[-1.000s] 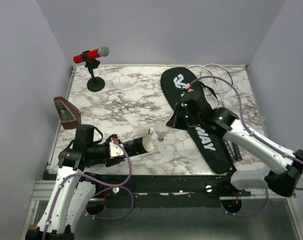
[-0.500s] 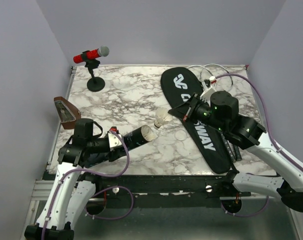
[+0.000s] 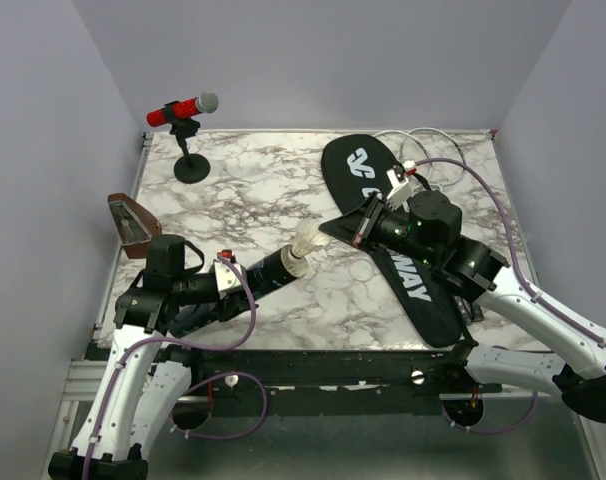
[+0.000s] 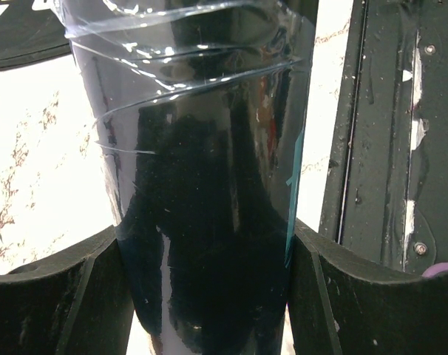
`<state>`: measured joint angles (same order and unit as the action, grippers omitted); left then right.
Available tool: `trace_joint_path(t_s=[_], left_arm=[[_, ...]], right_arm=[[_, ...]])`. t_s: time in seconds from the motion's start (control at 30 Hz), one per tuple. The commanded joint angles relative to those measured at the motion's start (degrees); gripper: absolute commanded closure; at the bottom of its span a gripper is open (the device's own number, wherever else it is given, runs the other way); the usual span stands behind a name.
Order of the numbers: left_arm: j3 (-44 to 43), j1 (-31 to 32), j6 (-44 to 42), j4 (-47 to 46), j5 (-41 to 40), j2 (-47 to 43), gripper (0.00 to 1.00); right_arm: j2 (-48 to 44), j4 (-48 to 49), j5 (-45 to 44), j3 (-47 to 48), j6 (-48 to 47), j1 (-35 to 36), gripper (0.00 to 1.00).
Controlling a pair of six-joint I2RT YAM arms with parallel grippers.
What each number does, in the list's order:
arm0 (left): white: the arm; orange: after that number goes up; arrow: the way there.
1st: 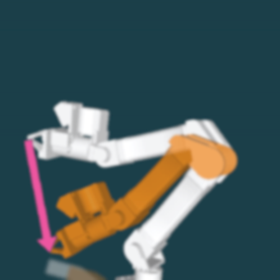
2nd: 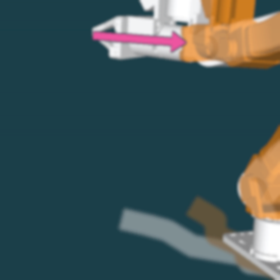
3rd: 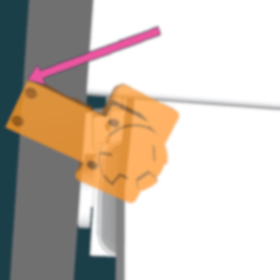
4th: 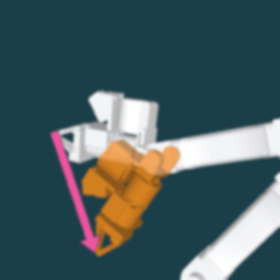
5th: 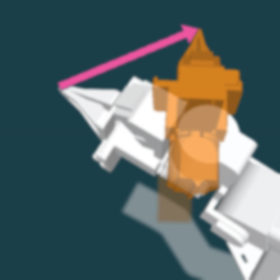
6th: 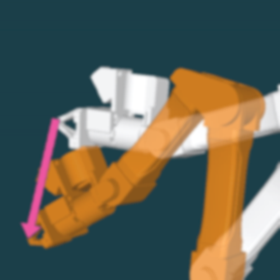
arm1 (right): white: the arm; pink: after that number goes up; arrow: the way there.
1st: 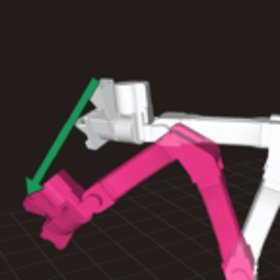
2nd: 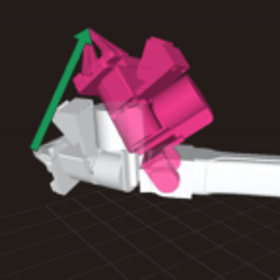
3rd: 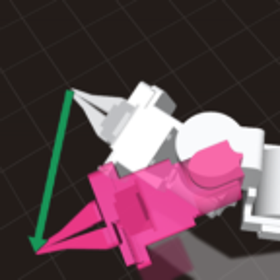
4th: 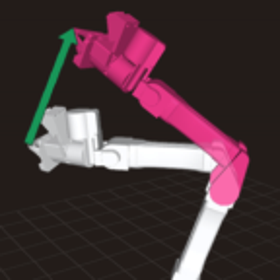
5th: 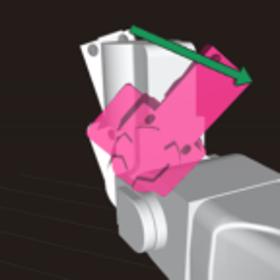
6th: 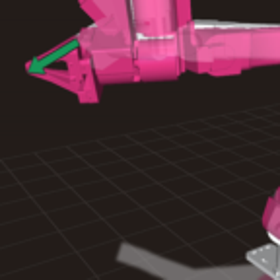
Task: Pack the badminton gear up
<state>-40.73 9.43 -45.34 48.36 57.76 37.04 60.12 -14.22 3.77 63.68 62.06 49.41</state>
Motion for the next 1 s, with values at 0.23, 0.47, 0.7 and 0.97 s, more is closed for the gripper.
trace_joint_path(t_s=[0.23,0.47,0.7,0.97], left_arm=[[-2.51,-0.38,4.38,-4.41,4.29,0.40,0.71],[-3.83,-0.38,4.92,-4.50,4.47,0.85,0.71],[-3.48,-0.38,3.33,-3.01,3.94,0.32,0.71],[-3.83,-0.38,1.66,-1.08,3.77,0.05,0.71]], right_arm=[[1.58,5.69,5.90,-5.58,2.80,1.57,1.00],[4.92,4.29,5.90,-3.83,-0.18,4.46,0.74],[5.89,-2.64,2.39,-0.49,-4.58,6.40,0.50],[3.07,-10.21,-3.51,2.41,-9.94,6.32,0.37]])
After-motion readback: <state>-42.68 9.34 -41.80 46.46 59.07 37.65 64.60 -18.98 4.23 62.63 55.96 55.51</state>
